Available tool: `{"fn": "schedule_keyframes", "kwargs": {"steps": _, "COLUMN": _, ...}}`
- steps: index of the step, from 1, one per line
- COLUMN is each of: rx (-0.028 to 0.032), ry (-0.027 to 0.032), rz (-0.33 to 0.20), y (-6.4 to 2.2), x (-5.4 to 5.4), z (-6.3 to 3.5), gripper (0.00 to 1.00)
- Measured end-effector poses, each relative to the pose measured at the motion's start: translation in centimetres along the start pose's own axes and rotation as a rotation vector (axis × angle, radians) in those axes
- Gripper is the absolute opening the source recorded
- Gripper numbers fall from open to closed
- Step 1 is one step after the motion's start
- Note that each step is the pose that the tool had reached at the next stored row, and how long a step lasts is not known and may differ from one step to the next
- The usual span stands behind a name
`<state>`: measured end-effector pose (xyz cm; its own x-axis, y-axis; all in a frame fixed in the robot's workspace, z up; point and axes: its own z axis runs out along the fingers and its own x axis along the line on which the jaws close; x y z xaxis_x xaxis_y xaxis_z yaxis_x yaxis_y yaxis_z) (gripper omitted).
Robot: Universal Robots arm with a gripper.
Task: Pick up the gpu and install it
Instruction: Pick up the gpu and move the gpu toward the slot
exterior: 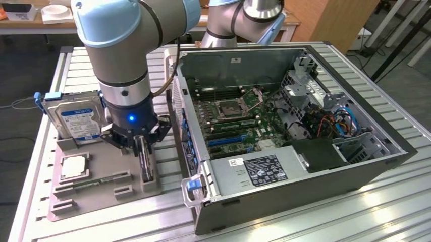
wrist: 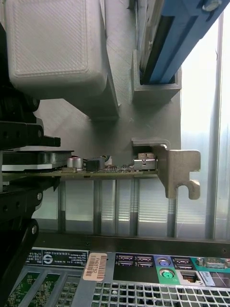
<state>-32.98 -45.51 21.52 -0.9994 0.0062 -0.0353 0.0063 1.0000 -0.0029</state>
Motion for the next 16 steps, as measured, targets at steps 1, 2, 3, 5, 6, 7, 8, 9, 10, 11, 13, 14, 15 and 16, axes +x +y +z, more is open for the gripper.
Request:
{"fn": "schedule_keyframes", "kwargs": {"steps": 1, "rx": 0.0, "ry": 0.0, "rz": 0.0, "y": 0.0, "x": 0.0, "z": 0.0, "gripper": 0.37}}
{"fn": "schedule_keyframes", "kwargs": {"steps": 2, "rx": 0.0001, "ry": 0.0001, "rz": 0.0, "y": 0.0, "x": 0.0, "z": 0.0, "gripper": 0.35}}
{"fn": "schedule_keyframes", "kwargs": {"steps": 3, "rx": 0.0001, "ry": 0.0, "rz": 0.0, "y": 0.0, "x": 0.0, "z": 0.0, "gripper": 0.29}}
{"fn": "schedule_keyframes", "kwargs": {"steps": 5, "rx": 0.0, "ry": 0.0, "rz": 0.0, "y": 0.0, "x": 0.0, "z": 0.0, "gripper": 0.29}}
{"fn": "schedule_keyframes", "kwargs": {"steps": 6, "rx": 0.0, "ry": 0.0, "rz": 0.0, "y": 0.0, "x": 0.0, "z": 0.0, "gripper": 0.29}}
{"fn": "schedule_keyframes", "kwargs": {"steps": 7, "rx": 0.0, "ry": 0.0, "rz": 0.0, "y": 0.0, "x": 0.0, "z": 0.0, "gripper": 0.29}}
{"fn": "schedule_keyframes", "kwargs": {"steps": 8, "rx": 0.0, "ry": 0.0, "rz": 0.0, "y": 0.0, "x": 0.0, "z": 0.0, "gripper": 0.29}}
{"fn": "schedule_keyframes", "kwargs": {"steps": 9, "rx": 0.0, "ry": 0.0, "rz": 0.0, "y": 0.0, "x": 0.0, "z": 0.0, "gripper": 0.29}}
{"fn": "schedule_keyframes", "kwargs": {"steps": 10, "rx": 0.0, "ry": -0.0001, "rz": 0.0, "y": 0.0, "x": 0.0, "z": 0.0, "gripper": 0.29}}
{"fn": "schedule_keyframes", "kwargs": {"steps": 11, "rx": -0.0001, "ry": -0.0001, "rz": 0.0, "y": 0.0, "x": 0.0, "z": 0.0, "gripper": 0.29}}
{"fn": "schedule_keyframes", "kwargs": {"steps": 13, "rx": -0.0001, "ry": -0.0001, "rz": 0.0, "y": 0.0, "x": 0.0, "z": 0.0, "gripper": 0.29}}
{"fn": "schedule_keyframes", "kwargs": {"steps": 14, "rx": -0.0001, "ry": -0.0001, "rz": 0.0, "y": 0.0, "x": 0.0, "z": 0.0, "gripper": 0.29}}
{"fn": "schedule_keyframes", "kwargs": {"steps": 15, "rx": -0.0003, "ry": -0.0004, "rz": 0.0, "y": 0.0, "x": 0.0, "z": -0.01, "gripper": 0.29}}
{"fn": "schedule_keyframes", "kwargs": {"steps": 16, "rx": -0.0004, "ry": -0.0005, "rz": 0.0, "y": 0.01, "x": -0.01, "z": -0.03, "gripper": 0.29}}
